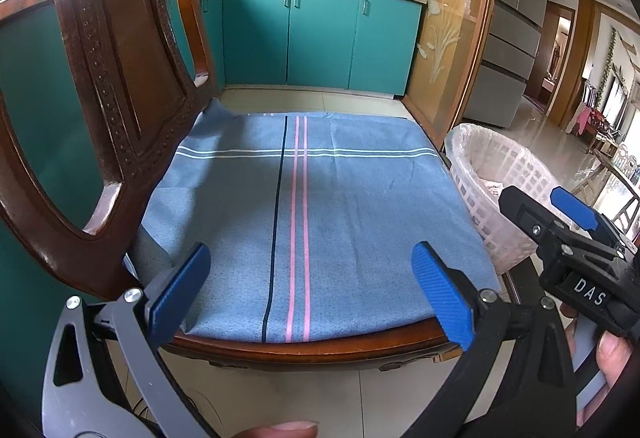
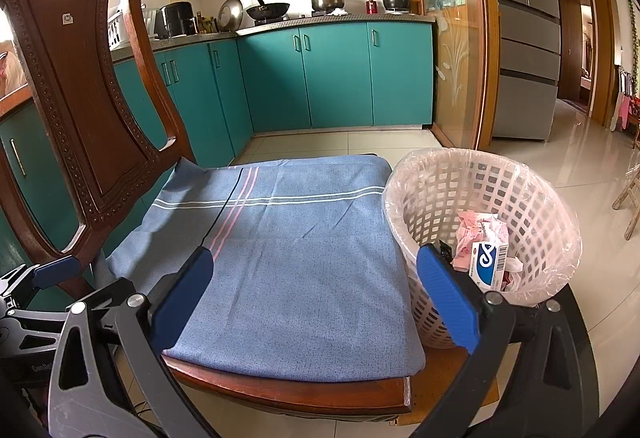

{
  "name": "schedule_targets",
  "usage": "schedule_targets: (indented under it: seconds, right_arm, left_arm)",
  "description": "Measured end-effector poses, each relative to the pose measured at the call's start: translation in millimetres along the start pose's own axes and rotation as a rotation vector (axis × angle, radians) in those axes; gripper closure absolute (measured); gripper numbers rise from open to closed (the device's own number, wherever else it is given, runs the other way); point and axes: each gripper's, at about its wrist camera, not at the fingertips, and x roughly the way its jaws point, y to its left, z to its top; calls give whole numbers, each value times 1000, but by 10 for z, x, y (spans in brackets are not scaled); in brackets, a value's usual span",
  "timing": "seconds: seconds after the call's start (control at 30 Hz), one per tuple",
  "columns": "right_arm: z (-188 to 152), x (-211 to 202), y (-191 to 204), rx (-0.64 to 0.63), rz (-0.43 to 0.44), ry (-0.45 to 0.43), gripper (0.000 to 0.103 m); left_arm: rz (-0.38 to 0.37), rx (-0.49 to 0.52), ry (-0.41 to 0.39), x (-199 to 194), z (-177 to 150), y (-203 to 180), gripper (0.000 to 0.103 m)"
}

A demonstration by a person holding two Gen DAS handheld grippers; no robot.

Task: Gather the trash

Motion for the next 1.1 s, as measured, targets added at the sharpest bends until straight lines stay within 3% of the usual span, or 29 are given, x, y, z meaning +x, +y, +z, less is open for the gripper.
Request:
schedule_targets:
  seconds: [1.1]
  right_arm:
    - [0,3,10,-4,-1,0,4]
  left_arm:
    - [1,20,14,5,-15,-44,3]
